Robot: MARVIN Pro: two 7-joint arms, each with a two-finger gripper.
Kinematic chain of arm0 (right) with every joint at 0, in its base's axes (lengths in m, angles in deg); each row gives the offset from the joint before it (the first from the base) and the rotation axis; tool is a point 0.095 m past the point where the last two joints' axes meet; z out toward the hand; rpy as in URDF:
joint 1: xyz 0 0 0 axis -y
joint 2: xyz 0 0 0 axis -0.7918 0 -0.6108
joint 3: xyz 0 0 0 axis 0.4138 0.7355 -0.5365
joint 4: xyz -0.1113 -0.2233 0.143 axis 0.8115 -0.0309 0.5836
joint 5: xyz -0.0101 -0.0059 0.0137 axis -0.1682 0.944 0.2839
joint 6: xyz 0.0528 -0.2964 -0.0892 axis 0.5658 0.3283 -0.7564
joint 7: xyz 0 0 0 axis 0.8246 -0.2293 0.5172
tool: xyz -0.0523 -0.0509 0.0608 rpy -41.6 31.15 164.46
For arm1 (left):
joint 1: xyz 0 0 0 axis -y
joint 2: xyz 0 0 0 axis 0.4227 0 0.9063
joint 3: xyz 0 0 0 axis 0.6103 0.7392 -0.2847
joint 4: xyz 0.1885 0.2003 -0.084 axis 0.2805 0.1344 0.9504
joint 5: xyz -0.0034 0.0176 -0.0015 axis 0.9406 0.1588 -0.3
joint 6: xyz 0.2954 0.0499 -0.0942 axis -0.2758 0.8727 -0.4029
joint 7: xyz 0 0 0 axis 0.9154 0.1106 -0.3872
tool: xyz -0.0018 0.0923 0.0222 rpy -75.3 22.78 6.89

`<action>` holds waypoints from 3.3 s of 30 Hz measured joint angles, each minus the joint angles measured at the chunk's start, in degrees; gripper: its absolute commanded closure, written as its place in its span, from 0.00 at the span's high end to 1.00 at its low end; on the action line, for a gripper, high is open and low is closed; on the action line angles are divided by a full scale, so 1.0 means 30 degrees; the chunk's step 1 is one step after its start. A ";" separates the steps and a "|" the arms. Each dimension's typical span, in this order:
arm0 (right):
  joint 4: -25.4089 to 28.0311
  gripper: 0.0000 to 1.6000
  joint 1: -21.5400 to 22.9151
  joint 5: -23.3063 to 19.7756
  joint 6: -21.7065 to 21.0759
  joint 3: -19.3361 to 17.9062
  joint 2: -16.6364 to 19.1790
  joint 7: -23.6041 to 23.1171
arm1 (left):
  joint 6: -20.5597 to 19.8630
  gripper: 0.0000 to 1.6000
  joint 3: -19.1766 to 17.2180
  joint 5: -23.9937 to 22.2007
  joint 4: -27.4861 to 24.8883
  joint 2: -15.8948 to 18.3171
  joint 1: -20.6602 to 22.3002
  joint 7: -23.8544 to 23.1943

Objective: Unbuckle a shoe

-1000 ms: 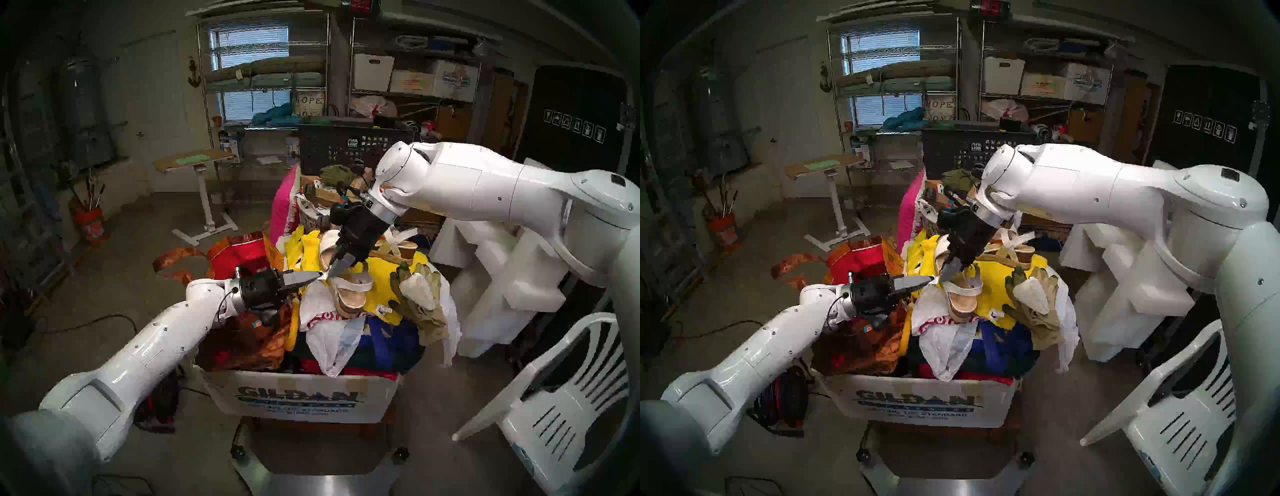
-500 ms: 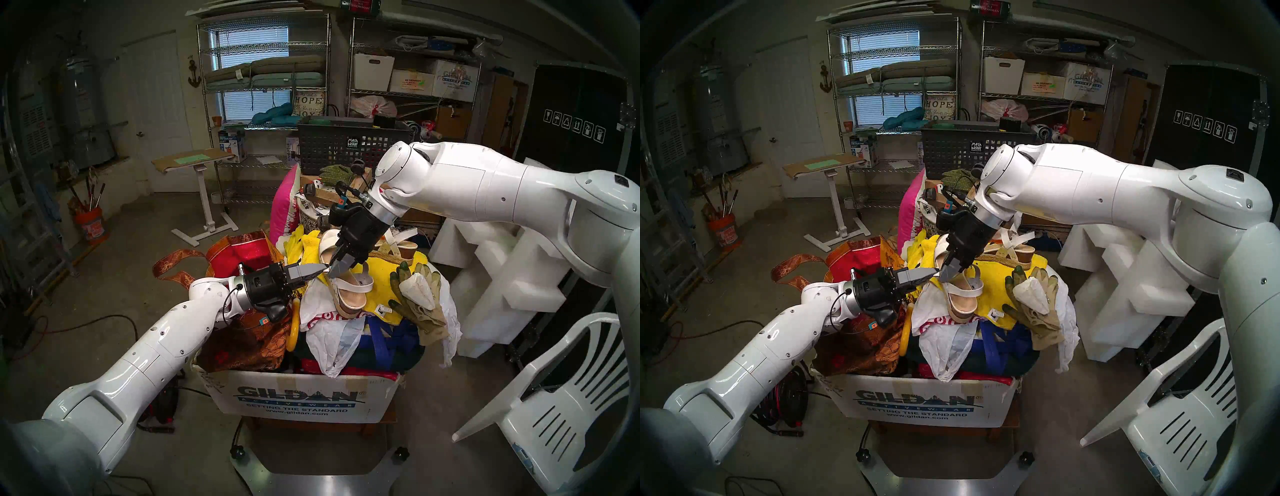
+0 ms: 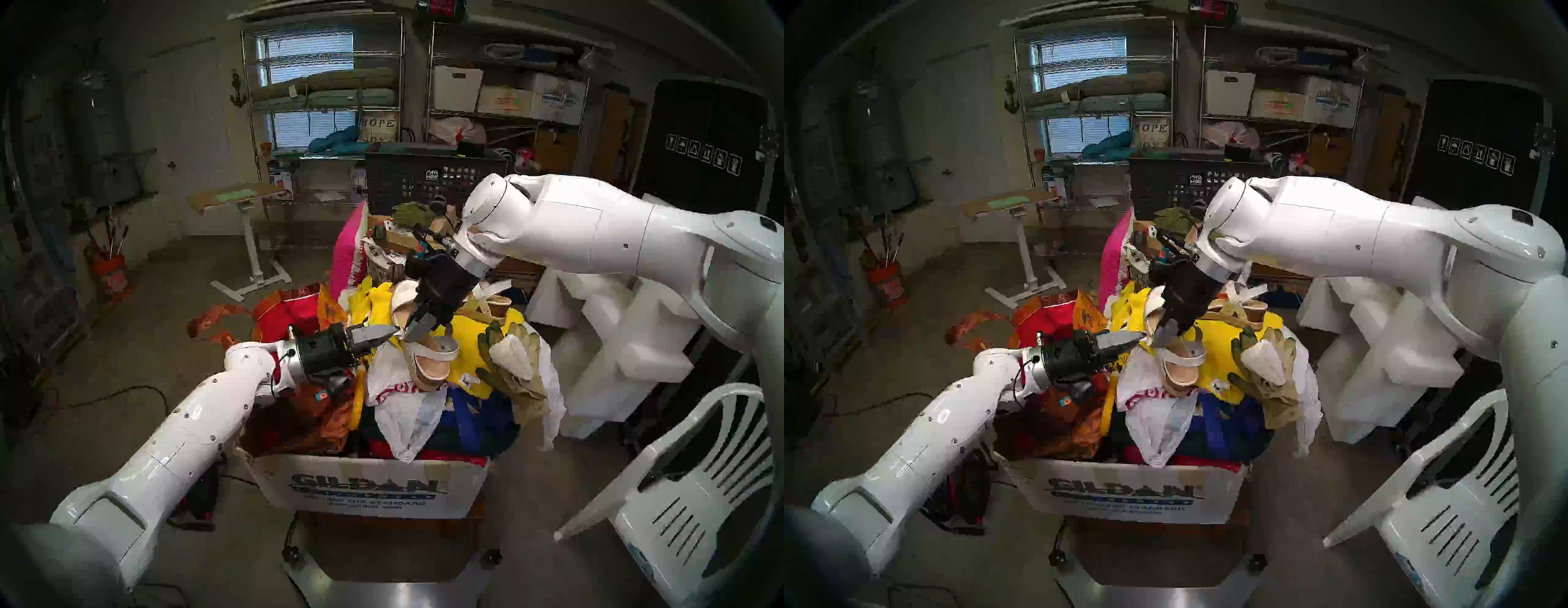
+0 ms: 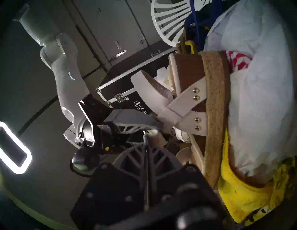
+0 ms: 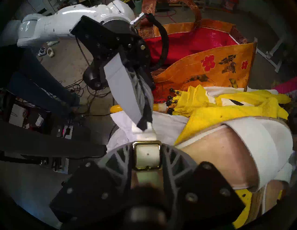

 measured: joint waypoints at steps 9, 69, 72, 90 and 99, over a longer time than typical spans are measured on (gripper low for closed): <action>-0.0030 0.25 0.0009 -0.0004 0.0227 -0.0074 0.0092 -0.0114 | 0.0331 0.48 0.0097 0.0094 0.0947 0.0063 0.0191 0.0247; -0.1726 0.22 -0.0177 0.0066 0.1142 -0.0034 -0.0661 -0.1104 | 0.1552 0.00 -0.0286 -0.0514 0.0482 -0.0760 0.0446 -0.0451; -0.1591 0.08 -0.0188 0.0082 0.1123 0.0002 -0.0646 -0.1096 | 0.1611 0.00 -0.0430 -0.0624 0.0147 -0.0716 0.0211 -0.0820; -0.0547 0.36 -0.0194 0.0104 0.0571 0.0014 -0.0032 -0.0465 | 0.1251 0.00 -0.0567 -0.0619 -0.0278 -0.0983 -0.0336 -0.1970; -0.0386 0.34 -0.0185 0.0196 0.0625 0.0006 0.0184 -0.0266 | 0.0826 0.00 -0.0242 -0.0697 0.0377 -0.1515 -0.0164 -0.1827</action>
